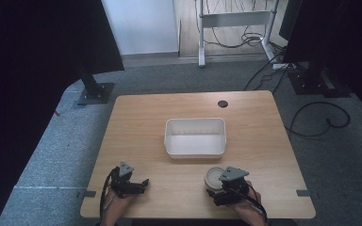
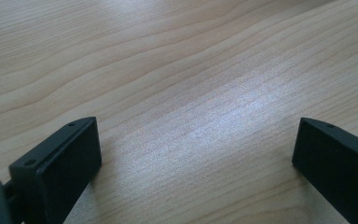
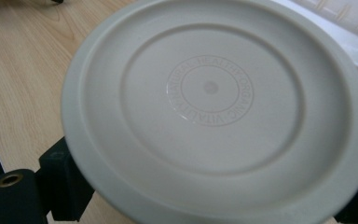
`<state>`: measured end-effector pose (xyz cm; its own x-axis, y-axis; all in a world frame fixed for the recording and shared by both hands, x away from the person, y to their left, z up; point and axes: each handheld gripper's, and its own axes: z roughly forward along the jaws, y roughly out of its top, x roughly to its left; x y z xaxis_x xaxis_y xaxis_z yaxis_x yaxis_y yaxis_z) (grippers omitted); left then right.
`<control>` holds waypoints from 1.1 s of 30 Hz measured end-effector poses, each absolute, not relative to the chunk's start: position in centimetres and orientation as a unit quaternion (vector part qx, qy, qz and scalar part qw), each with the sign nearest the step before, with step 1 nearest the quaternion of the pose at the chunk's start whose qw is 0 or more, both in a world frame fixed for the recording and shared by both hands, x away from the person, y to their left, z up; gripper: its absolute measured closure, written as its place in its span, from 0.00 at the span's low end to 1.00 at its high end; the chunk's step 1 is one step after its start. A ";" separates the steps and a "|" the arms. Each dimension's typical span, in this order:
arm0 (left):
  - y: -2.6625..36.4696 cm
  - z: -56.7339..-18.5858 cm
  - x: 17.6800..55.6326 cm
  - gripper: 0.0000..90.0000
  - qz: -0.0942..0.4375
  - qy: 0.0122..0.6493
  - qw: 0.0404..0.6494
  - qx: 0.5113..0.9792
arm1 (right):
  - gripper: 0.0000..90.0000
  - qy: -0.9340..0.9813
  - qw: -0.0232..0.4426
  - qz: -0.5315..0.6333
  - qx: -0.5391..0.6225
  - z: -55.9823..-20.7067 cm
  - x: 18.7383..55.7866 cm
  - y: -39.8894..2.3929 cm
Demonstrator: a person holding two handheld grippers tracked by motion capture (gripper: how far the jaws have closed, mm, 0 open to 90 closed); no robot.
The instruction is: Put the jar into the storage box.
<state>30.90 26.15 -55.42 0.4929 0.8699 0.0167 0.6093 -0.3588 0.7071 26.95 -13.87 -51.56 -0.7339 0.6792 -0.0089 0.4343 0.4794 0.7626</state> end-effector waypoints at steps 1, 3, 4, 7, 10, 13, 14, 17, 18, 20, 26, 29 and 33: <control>26.2 -55.4 30.9 0.01 0.199 0.462 0.327 0.800 | 0.11 0.846 0.158 0.390 0.328 -51.5 27.0 -13.8; 26.2 -55.4 30.9 0.01 0.199 0.462 0.327 0.800 | 0.11 0.845 0.158 0.390 0.329 -51.4 27.2 -13.6; 26.2 -55.4 30.9 0.01 0.199 0.462 0.327 0.800 | 0.11 0.845 0.158 0.390 0.329 -51.4 27.2 -13.6; 26.2 -55.4 30.9 0.01 0.199 0.462 0.327 0.800 | 0.11 0.844 0.157 0.392 0.329 -51.2 27.7 -13.4; 26.2 -55.4 30.9 0.01 0.199 0.462 0.327 0.800 | 0.11 0.844 0.155 0.394 0.330 -51.1 28.0 -13.2; 26.1 -55.4 30.9 0.01 0.199 0.463 0.327 0.800 | 0.11 0.843 0.154 0.395 0.331 -51.0 28.4 -13.0; 26.2 -55.4 30.9 0.01 0.199 0.462 0.327 0.800 | 0.11 0.842 0.155 0.395 0.332 -51.0 28.6 -13.0; 26.2 -55.4 30.9 0.01 0.199 0.462 0.327 0.800 | 0.11 0.842 0.156 0.396 0.332 -50.8 29.0 -12.8; 26.2 -55.4 30.9 0.01 0.199 0.462 0.327 0.800 | 0.11 0.842 0.157 0.396 0.332 -50.8 29.1 -12.8; 26.2 -55.4 30.9 0.01 0.199 0.462 0.327 0.800 | 0.11 0.841 0.158 0.397 0.332 -50.7 29.3 -12.6; 26.2 -55.4 30.9 0.01 0.199 0.462 0.327 0.800 | 0.11 0.840 0.161 0.398 0.333 -50.4 29.9 -12.3; 26.2 -55.4 30.9 0.01 0.199 0.463 0.327 0.800 | 0.11 0.839 0.165 0.397 0.333 -50.3 30.2 -12.2; 26.2 -55.4 30.9 0.01 0.199 0.463 0.327 0.800 | 0.11 0.836 0.170 0.398 0.336 -50.2 30.5 -12.1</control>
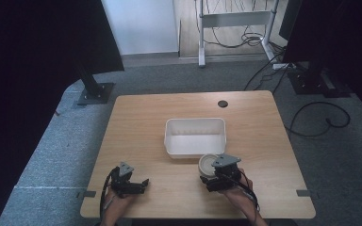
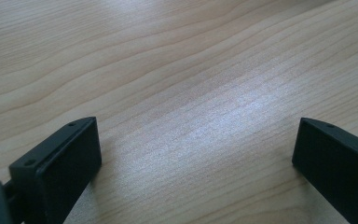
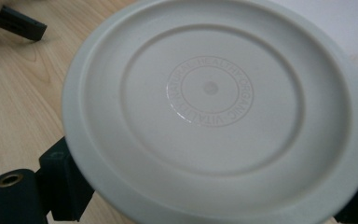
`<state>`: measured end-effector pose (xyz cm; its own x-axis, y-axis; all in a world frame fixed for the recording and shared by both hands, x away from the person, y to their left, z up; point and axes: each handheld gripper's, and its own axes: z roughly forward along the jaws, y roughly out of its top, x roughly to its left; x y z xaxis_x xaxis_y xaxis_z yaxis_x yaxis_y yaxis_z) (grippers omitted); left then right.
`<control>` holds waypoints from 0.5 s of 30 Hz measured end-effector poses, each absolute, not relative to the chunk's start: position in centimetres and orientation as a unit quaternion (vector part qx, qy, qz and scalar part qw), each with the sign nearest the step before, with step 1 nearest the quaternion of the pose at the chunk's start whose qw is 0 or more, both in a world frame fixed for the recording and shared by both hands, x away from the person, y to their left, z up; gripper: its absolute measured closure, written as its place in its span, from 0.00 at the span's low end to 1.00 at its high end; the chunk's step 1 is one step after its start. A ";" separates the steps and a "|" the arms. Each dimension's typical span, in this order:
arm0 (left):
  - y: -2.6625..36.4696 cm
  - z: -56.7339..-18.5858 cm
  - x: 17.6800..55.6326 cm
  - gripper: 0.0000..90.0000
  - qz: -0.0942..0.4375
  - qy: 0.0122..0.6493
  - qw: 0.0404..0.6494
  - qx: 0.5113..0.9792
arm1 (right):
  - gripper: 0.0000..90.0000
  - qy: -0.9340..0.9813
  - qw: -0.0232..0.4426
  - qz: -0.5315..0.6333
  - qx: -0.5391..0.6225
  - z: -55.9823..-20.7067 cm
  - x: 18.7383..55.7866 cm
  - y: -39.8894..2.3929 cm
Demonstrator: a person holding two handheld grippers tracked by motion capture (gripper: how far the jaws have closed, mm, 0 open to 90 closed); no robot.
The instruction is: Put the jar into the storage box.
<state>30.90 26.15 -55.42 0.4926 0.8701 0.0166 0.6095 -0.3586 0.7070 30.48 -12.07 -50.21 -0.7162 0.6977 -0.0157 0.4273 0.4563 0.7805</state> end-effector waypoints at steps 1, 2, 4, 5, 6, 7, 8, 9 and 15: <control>26.2 -55.4 30.9 0.01 0.199 0.463 0.327 0.800 | 0.11 0.836 0.170 0.398 0.336 -50.2 30.5 -12.1; 26.2 -55.4 30.9 0.01 0.199 0.462 0.327 0.800 | 0.11 0.836 0.171 0.398 0.337 -50.2 30.6 -12.0; 26.2 -55.4 30.9 0.01 0.199 0.462 0.327 0.800 | 0.11 0.835 0.173 0.398 0.338 -50.1 30.8 -11.8; 26.2 -55.4 30.9 0.01 0.199 0.463 0.327 0.800 | 0.11 0.835 0.174 0.398 0.338 -50.1 30.9 -11.8; 26.2 -55.4 30.9 0.01 0.199 0.462 0.327 0.800 | 0.11 0.835 0.173 0.398 0.339 -50.1 31.0 -11.7; 26.2 -55.4 30.9 0.01 0.199 0.462 0.327 0.800 | 0.11 0.834 0.174 0.398 0.340 -50.1 31.1 -11.7; 26.2 -55.4 30.9 0.01 0.199 0.462 0.327 0.800 | 0.11 0.834 0.174 0.398 0.340 -50.0 31.2 -11.6; 26.2 -55.4 30.9 0.01 0.199 0.462 0.327 0.800 | 0.11 0.834 0.174 0.398 0.341 -50.0 31.3 -11.6; 26.2 -55.4 30.9 0.01 0.199 0.463 0.327 0.800 | 0.11 0.831 0.176 0.401 0.343 -49.7 31.9 -11.3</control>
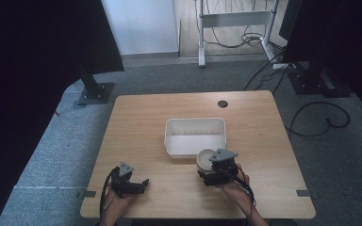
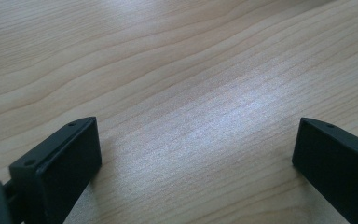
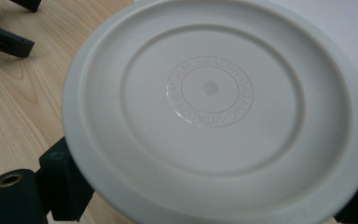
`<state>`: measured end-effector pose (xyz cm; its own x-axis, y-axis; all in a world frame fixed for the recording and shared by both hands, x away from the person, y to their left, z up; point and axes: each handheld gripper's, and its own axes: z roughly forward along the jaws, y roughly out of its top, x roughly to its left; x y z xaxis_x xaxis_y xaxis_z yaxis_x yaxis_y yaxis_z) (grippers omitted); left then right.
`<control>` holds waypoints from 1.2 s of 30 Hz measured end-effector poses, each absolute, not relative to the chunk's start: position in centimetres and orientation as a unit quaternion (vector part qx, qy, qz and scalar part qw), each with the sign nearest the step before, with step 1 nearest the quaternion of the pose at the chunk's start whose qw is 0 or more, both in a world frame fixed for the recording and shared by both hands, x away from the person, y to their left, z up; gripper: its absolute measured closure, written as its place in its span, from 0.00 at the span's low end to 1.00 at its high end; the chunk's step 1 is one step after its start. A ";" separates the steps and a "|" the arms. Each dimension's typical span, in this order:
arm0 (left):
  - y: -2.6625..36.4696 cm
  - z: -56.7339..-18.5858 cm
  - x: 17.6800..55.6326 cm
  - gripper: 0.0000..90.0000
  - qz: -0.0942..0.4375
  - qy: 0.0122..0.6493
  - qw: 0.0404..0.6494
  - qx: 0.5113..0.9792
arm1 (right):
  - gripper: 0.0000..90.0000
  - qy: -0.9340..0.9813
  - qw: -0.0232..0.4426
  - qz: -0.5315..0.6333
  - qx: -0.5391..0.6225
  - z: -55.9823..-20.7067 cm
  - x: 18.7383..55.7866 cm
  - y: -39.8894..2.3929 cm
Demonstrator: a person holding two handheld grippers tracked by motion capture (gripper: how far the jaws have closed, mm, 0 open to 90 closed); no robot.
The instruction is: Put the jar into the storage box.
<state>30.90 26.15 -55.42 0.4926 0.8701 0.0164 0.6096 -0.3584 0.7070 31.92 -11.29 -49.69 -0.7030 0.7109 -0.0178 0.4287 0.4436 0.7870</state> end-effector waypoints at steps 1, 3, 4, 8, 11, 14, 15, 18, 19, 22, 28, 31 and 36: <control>26.2 -55.4 30.9 0.01 0.199 0.463 0.327 0.800 | 0.11 0.831 0.176 0.402 0.343 -49.6 32.0 -11.2; 26.2 -55.4 30.9 0.01 0.199 0.462 0.327 0.800 | 0.11 0.831 0.177 0.402 0.342 -49.5 32.2 -11.1; 26.2 -55.4 30.9 0.01 0.199 0.462 0.327 0.800 | 0.11 0.830 0.176 0.403 0.342 -49.4 32.2 -11.0; 26.2 -55.4 30.9 0.01 0.199 0.463 0.327 0.800 | 0.11 0.830 0.176 0.404 0.342 -49.3 32.5 -10.8; 26.2 -55.4 30.9 0.01 0.199 0.462 0.327 0.800 | 0.11 0.829 0.176 0.405 0.343 -49.2 32.8 -10.4; 26.2 -55.4 30.9 0.01 0.199 0.462 0.327 0.800 | 0.11 0.827 0.174 0.409 0.344 -49.1 33.1 -10.3; 26.2 -55.4 30.9 0.01 0.199 0.462 0.327 0.800 | 0.11 0.827 0.173 0.410 0.345 -49.1 33.1 -10.2; 26.2 -55.4 30.9 0.01 0.199 0.462 0.327 0.800 | 0.11 0.827 0.175 0.409 0.344 -48.9 33.4 -10.0; 26.2 -55.4 30.9 0.01 0.199 0.463 0.327 0.800 | 0.11 0.826 0.175 0.409 0.345 -48.8 33.5 -10.0; 26.2 -55.4 30.9 0.01 0.199 0.463 0.327 0.800 | 0.11 0.826 0.177 0.410 0.343 -48.5 33.8 -9.8; 26.1 -55.4 30.9 0.01 0.199 0.463 0.327 0.799 | 0.11 0.824 0.180 0.412 0.344 -48.1 34.4 -9.3; 26.1 -55.4 30.9 0.01 0.199 0.463 0.327 0.799 | 0.11 0.823 0.183 0.413 0.345 -47.9 34.8 -8.9; 26.2 -55.4 30.9 0.01 0.199 0.463 0.327 0.800 | 0.11 0.821 0.187 0.414 0.346 -47.8 35.3 -8.4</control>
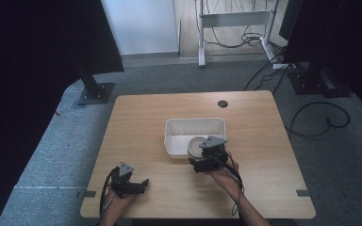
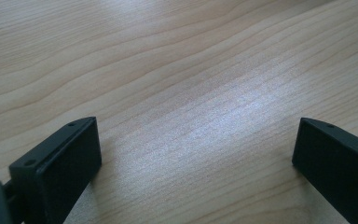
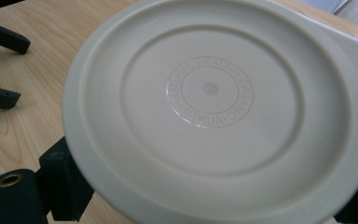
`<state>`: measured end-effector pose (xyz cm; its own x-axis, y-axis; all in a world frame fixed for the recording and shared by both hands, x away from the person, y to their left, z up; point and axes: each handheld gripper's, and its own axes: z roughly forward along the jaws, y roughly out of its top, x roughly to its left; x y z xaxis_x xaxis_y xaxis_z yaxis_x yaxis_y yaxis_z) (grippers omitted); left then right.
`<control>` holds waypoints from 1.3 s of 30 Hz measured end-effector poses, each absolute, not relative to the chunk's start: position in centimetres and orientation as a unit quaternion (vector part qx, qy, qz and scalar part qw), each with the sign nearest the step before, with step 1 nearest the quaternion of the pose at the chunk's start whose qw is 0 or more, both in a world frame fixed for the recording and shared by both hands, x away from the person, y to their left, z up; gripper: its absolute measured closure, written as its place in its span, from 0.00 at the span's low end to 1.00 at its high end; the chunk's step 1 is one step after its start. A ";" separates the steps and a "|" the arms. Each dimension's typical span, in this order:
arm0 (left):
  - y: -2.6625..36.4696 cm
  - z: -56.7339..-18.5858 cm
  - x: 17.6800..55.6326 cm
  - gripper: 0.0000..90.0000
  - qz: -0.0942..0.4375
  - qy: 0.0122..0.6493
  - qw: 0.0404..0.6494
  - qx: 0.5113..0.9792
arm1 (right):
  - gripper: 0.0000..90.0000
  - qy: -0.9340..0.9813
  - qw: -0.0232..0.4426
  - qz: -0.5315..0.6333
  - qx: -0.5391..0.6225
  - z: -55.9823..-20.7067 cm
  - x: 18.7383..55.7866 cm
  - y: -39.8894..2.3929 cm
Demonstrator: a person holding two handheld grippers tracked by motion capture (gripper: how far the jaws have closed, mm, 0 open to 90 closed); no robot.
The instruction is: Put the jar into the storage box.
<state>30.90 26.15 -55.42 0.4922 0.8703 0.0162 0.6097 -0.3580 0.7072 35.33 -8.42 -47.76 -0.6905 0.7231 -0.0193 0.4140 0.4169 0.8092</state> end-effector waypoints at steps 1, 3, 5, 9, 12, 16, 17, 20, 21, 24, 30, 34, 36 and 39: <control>26.2 -55.4 30.9 0.01 0.199 0.463 0.327 0.800 | 0.11 0.820 0.187 0.415 0.347 -47.7 35.4 -8.3; 26.2 -55.4 30.9 0.01 0.200 0.463 0.327 0.800 | 0.11 0.820 0.189 0.415 0.346 -47.7 35.7 -8.1; 26.2 -55.4 30.9 0.01 0.200 0.461 0.326 0.800 | 0.11 0.819 0.189 0.416 0.348 -47.6 35.9 -7.9; 26.2 -55.4 30.9 0.01 0.200 0.462 0.327 0.800 | 0.11 0.819 0.193 0.414 0.347 -47.6 36.4 -7.5; 26.2 -55.4 30.9 0.01 0.200 0.462 0.327 0.800 | 0.11 0.818 0.195 0.413 0.349 -47.6 36.8 -7.2; 26.2 -55.4 30.9 0.01 0.200 0.462 0.327 0.800 | 0.11 0.819 0.197 0.411 0.349 -47.6 37.2 -6.9; 26.2 -55.4 30.9 0.01 0.200 0.462 0.327 0.800 | 0.11 0.818 0.198 0.412 0.349 -47.6 37.4 -6.7; 26.2 -55.4 30.9 0.01 0.199 0.463 0.327 0.800 | 0.11 0.817 0.199 0.411 0.351 -47.7 37.8 -6.4; 26.1 -55.4 30.9 0.01 0.199 0.463 0.327 0.799 | 0.11 0.817 0.198 0.411 0.352 -47.8 38.0 -6.3; 26.1 -55.4 30.9 0.01 0.199 0.463 0.327 0.799 | 0.11 0.816 0.200 0.409 0.356 -48.0 38.4 -6.1; 26.2 -55.4 30.9 0.01 0.199 0.463 0.327 0.800 | 0.11 0.815 0.202 0.405 0.362 -48.2 39.2 -5.6; 26.2 -55.4 30.9 0.01 0.199 0.463 0.327 0.800 | 0.11 0.814 0.204 0.404 0.364 -48.4 39.6 -5.4; 26.2 -55.4 30.9 0.01 0.199 0.463 0.327 0.800 | 0.11 0.813 0.204 0.402 0.368 -48.5 39.9 -5.3; 26.2 -55.4 30.9 0.01 0.199 0.463 0.327 0.800 | 0.11 0.813 0.204 0.400 0.370 -48.8 40.2 -5.1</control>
